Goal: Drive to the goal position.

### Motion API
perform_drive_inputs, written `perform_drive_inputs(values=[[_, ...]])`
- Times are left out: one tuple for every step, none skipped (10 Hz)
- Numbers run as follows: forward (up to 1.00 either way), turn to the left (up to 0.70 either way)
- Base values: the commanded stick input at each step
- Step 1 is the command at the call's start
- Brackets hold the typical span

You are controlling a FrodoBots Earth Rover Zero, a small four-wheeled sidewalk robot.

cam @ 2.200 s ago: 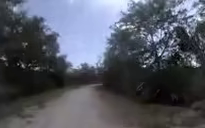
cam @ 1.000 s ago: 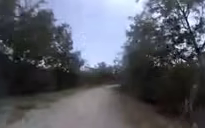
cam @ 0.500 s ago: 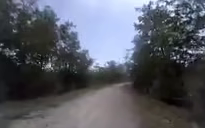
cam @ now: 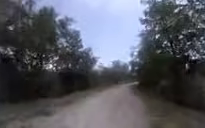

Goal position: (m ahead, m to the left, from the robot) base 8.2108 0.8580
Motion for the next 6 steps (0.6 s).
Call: perform_drive_inputs(values=[[0.85,0.00],[0.85,0.00],[0.85,0.00],[0.85,0.00],[0.85,0.00],[0.85,0.00]])
